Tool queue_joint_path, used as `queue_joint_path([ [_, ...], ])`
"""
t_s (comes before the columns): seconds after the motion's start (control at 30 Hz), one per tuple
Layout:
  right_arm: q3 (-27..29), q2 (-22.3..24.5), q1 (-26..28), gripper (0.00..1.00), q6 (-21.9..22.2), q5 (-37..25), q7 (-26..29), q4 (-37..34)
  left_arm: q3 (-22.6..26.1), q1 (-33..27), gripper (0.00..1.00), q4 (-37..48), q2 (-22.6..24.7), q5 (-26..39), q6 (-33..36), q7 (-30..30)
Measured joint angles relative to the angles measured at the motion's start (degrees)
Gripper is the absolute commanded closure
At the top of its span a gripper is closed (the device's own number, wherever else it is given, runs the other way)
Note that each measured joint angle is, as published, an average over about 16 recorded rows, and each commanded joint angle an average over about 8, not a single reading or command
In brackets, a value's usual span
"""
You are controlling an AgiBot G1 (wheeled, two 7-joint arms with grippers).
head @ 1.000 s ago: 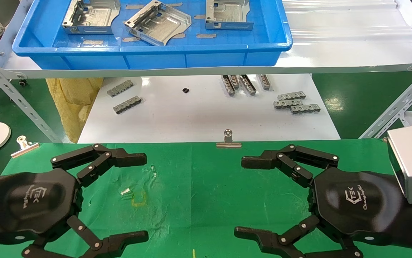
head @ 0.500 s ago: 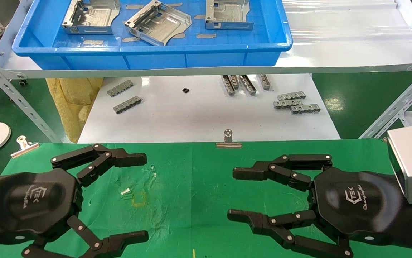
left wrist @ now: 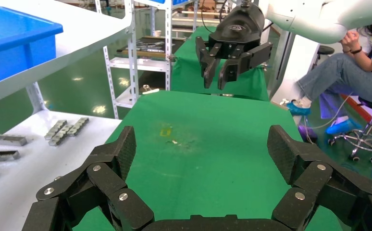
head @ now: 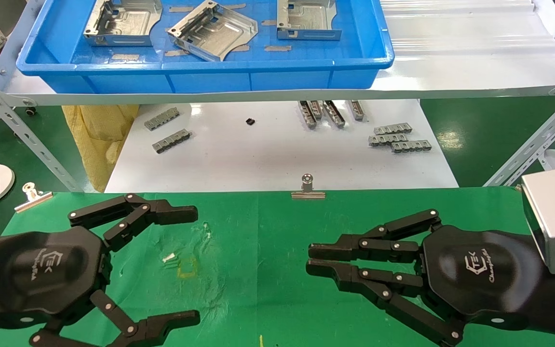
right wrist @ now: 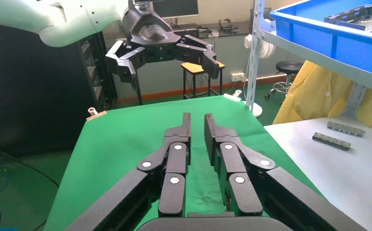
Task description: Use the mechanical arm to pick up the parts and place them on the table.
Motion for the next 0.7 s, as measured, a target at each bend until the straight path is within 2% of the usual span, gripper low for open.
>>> queue_joint_path([
  [0.17, -0.01, 0.0, 0.01, 1.0, 0.0, 0.0, -0.01, -0.01, 0.05, -3.32, 0.0, 0.9, 1.0, 0.96, -1.74, -0.9],
  [0.3, -0.02, 0.0, 0.01, 1.0, -0.01, 0.01, -0.01, -0.02, 1.14, -9.24, 0.0, 3.74, 3.28, 4.05, -4.19, -2.19],
  [0.47, -0.03, 0.0, 0.02, 1.0, -0.01, 0.01, -0.02, -0.03, 4.45, -21.05, 0.0, 12.31, 8.93, 11.78, -8.78, -3.84],
  [0.7, -0.05, 0.01, 0.03, 1.0, -0.01, 0.02, -0.03, -0.04, 11.28, -39.81, 0.0, 32.73, 20.68, 26.74, -18.8, -4.4],
])
